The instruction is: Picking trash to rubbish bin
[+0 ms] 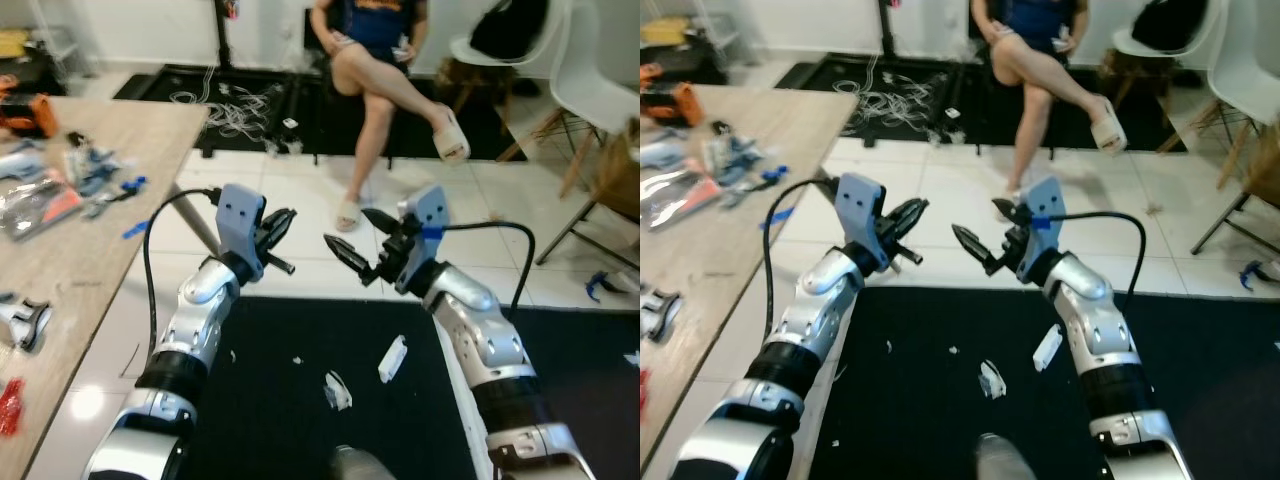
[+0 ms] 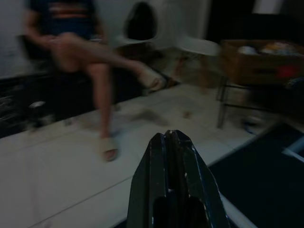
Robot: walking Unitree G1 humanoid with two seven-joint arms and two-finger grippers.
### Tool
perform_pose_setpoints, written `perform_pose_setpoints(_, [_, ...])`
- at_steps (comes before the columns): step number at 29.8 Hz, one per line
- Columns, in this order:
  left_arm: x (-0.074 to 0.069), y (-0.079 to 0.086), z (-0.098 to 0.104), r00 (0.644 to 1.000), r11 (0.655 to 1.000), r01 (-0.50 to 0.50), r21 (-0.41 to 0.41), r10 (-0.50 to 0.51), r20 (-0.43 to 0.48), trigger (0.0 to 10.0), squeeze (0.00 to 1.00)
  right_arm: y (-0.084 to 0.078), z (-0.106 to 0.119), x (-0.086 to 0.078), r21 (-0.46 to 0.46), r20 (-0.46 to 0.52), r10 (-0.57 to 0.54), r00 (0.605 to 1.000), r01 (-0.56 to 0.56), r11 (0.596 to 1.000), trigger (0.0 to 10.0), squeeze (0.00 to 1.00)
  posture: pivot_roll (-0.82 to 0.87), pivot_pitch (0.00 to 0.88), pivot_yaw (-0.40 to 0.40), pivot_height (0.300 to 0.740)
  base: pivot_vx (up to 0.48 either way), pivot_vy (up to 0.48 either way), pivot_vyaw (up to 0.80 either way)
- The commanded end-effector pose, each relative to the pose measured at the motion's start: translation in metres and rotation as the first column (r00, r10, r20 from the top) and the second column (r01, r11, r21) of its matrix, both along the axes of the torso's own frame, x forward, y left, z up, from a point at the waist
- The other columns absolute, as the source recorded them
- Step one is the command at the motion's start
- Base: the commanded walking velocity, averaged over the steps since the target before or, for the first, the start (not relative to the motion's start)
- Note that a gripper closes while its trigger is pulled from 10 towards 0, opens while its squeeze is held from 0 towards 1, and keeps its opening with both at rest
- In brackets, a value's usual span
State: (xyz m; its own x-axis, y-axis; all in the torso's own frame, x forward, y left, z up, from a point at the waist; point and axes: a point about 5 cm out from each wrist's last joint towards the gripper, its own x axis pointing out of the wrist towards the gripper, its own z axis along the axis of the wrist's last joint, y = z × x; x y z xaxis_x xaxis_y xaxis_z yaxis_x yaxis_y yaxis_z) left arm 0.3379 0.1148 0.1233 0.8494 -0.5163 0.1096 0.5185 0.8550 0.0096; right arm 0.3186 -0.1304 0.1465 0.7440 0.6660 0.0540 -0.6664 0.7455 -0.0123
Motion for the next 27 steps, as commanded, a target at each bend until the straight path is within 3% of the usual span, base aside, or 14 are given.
perform_pose_setpoints(1, [0.0001, -0.0023, 0.0006, 1.000, 1.000, 0.010, 0.003, -0.010, 0.002, 10.0, 0.00, -0.0025, 0.0007, 0.0007, -0.003, -0.001, -0.004, 1.000, 0.004, 1.000, 10.0, 0.00, -0.09, 0.000, 0.033, 0.740, 0.000, 0.000, -0.80])
perform_pose_setpoints(27, [0.0001, -0.0029, -0.0003, 1.000, 1.000, 0.016, 0.006, -0.016, -0.001, 10.0, 0.00, -0.0027, -0.0005, 0.0011, -0.002, -0.005, -0.004, 1.000, 0.004, 1.000, 10.0, 0.00, -0.09, 0.000, 0.033, 0.740, 0.000, 0.000, -0.80])
